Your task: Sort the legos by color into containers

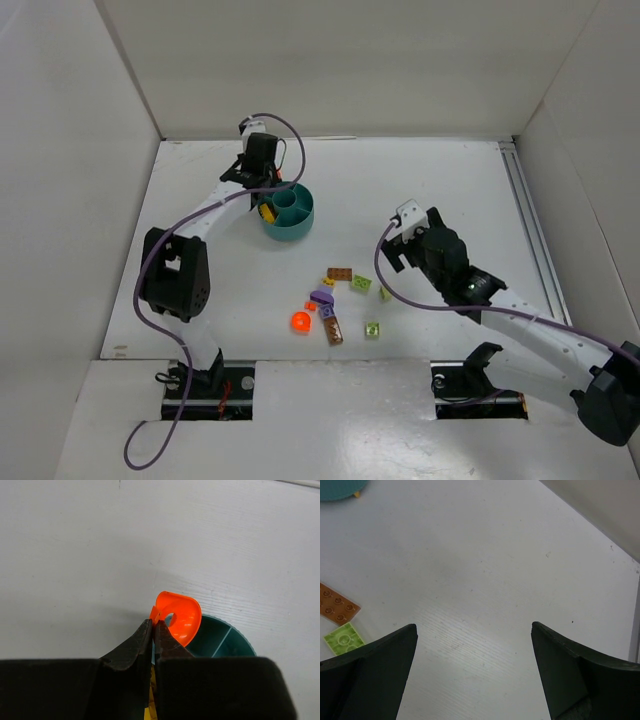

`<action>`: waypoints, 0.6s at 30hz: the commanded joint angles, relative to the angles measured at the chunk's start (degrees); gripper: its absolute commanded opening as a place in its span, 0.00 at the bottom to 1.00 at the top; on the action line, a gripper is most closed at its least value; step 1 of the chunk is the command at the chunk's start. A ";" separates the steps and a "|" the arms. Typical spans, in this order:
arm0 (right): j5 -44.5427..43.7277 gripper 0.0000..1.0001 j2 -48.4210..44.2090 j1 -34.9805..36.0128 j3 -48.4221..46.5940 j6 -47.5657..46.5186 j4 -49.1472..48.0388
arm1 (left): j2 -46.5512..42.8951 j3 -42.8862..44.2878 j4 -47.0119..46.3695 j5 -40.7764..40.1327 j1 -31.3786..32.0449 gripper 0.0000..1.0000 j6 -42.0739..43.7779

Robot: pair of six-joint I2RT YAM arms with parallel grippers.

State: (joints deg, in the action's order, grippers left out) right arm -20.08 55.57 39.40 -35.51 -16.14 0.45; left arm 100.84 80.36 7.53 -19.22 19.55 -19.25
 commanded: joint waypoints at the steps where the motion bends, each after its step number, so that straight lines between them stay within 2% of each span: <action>1: 0.39 1.00 0.15 -1.51 -2.02 -0.21 -1.06 | 0.23 2.96 -0.59 0.85 0.22 0.00 2.28; 5: 1.00 1.00 0.67 -2.04 -2.02 -0.73 -1.06 | 2.25 3.49 -0.06 1.65 0.22 0.00 2.90; 10: 1.53 1.00 0.68 -2.57 -1.50 -0.73 -1.06 | 4.81 6.65 4.86 -1.17 0.22 0.01 1.50; 12: 1.53 1.00 0.68 -2.57 -1.50 -0.73 -1.06 | 4.81 6.65 4.86 -0.46 0.22 0.08 1.49; 13: 1.53 1.00 0.68 -2.57 -1.50 -0.73 -1.06 | 4.81 6.65 5.38 0.23 0.22 0.16 1.49; 15: 1.53 1.00 0.68 -3.10 -1.50 -0.73 -1.06 | 4.02 5.86 5.39 0.76 0.22 0.25 1.49; 18: 2.06 1.00 0.07 -3.10 -1.50 -0.73 -1.06 | 2.44 5.34 5.39 0.77 0.22 0.27 1.49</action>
State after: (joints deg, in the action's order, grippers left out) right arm -18.61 56.36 36.80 -35.51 -16.75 0.89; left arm 106.13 84.64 12.14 -18.39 19.55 -17.87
